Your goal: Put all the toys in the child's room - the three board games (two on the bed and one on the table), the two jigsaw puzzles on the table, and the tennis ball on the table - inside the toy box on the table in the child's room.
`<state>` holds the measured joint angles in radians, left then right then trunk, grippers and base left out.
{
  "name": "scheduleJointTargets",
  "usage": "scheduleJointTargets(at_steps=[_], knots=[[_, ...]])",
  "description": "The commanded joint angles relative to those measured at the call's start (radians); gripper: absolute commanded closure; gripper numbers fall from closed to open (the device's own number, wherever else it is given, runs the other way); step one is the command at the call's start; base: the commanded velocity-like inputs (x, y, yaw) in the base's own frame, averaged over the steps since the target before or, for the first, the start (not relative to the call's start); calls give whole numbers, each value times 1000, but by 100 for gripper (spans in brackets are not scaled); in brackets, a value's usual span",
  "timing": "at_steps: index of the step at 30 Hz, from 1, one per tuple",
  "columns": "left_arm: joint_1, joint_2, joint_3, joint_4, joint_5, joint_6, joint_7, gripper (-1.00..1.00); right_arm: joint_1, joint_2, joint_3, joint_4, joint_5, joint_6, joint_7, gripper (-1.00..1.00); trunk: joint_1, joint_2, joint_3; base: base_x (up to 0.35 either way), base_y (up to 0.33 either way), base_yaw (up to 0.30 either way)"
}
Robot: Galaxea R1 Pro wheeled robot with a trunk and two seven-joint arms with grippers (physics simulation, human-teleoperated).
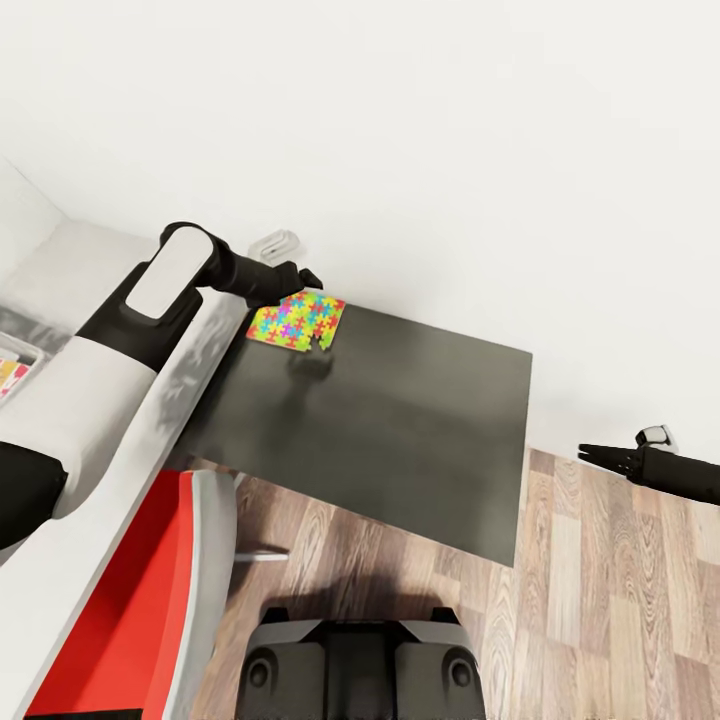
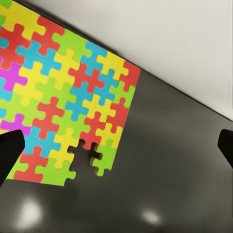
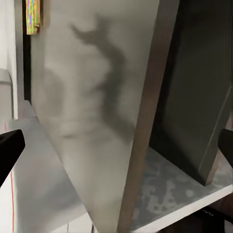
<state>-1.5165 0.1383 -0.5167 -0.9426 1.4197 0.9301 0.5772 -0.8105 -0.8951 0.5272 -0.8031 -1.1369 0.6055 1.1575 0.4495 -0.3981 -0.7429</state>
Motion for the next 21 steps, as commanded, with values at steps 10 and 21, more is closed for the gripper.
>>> scheduleJointTargets(at_steps=[10, 21], knots=[[2, 0, -4, 0, 14, 4, 14, -100, -2, -10, 6, 10, -13, 9, 1, -100, 1, -2, -18, 0, 0, 0], [3, -2, -5, 0, 15, 6, 16, -100, -2, -13, 5, 14, -15, 9, 0, -100, 1, -2, -36, 0, 0, 0]])
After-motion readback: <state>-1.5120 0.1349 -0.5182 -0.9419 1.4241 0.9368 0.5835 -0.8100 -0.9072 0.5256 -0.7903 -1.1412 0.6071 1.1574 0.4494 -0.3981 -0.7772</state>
